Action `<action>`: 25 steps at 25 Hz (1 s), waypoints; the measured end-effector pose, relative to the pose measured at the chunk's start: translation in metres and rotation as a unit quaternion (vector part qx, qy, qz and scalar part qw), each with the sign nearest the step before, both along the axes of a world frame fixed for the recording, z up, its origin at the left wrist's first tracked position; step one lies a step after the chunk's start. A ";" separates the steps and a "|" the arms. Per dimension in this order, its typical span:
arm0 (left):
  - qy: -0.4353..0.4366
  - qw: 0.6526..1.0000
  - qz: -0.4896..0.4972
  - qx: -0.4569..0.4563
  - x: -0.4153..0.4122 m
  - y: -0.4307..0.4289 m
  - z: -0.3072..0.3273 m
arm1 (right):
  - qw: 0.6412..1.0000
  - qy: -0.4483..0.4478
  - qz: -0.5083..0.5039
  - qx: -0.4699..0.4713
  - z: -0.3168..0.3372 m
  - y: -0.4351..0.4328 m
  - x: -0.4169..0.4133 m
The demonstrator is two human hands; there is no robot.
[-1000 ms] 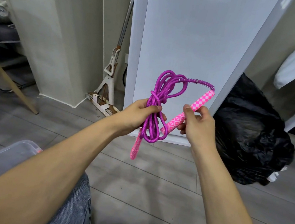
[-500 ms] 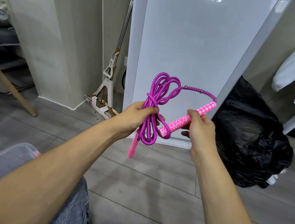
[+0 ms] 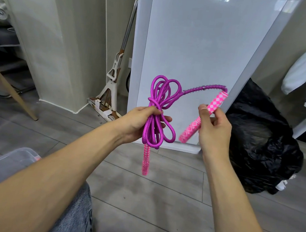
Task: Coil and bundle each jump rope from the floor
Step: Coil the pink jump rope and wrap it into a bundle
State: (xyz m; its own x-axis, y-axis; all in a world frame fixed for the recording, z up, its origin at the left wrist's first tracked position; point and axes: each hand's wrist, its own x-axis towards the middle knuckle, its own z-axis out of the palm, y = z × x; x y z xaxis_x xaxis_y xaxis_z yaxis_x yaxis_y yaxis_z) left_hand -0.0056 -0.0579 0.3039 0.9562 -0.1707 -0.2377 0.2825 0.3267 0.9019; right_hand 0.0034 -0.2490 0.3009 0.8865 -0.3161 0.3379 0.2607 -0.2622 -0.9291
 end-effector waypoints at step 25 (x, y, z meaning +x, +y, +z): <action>-0.048 0.995 0.066 -0.056 0.011 0.002 -0.006 | 0.983 0.056 0.165 -0.058 0.010 0.036 -0.029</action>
State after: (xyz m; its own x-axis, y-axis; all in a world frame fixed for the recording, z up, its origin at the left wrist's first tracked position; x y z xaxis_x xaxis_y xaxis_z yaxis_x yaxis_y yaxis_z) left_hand 0.0051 -0.0559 0.2981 0.9896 -0.0615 -0.1304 0.1440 0.4548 0.8789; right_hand -0.0257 -0.2131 0.3107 0.9682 0.0293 0.2483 0.2461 -0.2873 -0.9257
